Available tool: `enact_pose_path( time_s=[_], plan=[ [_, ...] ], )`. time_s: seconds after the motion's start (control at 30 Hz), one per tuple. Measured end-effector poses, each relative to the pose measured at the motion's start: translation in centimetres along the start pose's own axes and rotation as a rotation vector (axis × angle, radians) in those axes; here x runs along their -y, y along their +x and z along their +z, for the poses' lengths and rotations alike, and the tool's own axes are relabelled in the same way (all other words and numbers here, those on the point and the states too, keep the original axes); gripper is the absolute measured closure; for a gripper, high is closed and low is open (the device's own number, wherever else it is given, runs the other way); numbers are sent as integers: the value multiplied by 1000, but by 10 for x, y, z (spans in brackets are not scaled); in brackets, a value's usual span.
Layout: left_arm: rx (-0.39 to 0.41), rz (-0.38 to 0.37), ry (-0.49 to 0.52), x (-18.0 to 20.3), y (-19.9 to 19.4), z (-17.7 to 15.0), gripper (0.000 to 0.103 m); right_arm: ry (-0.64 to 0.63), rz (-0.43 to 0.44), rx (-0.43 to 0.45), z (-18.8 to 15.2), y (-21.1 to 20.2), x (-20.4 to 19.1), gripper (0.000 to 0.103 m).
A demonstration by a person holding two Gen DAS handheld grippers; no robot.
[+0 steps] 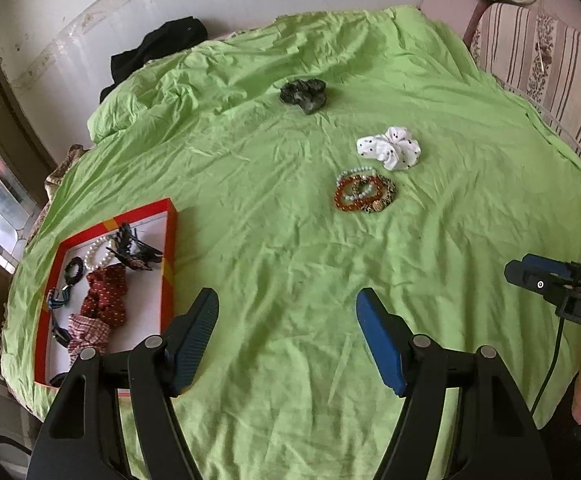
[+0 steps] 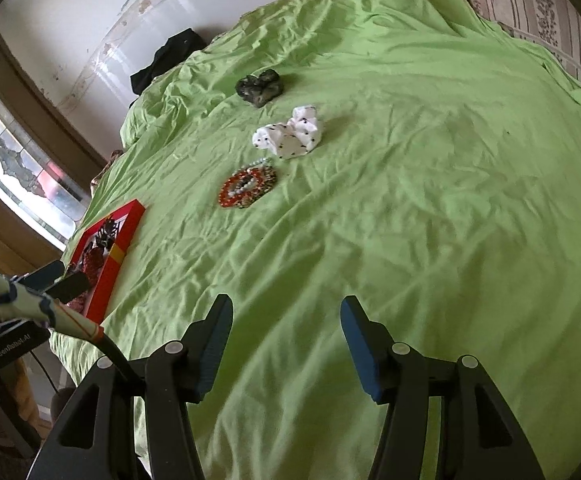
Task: Organize jewelry
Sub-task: 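Open both tools and move them back over the remaining accessories, then grasp the red bead bracelet with the left tool while the right tool grasps the leopard-print scrunchie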
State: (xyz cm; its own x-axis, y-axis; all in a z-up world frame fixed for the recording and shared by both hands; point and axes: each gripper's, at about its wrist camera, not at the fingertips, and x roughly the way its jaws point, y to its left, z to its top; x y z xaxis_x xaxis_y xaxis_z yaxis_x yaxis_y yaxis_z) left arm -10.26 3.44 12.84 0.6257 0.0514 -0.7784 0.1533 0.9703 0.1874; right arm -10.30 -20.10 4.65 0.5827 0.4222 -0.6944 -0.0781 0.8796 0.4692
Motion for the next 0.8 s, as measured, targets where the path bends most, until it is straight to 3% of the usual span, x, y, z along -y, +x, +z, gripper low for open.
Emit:
enact_pose_path(
  time_s=[0.37, 0.8],
  plan=[
    [-68, -29, -23, 3, 37, 6, 33, -41, -62, -5, 14, 15, 3, 42],
    [-119, -37, -65, -6, 78, 13, 33, -59, -116, 57, 63, 34, 4, 42]
  ],
)
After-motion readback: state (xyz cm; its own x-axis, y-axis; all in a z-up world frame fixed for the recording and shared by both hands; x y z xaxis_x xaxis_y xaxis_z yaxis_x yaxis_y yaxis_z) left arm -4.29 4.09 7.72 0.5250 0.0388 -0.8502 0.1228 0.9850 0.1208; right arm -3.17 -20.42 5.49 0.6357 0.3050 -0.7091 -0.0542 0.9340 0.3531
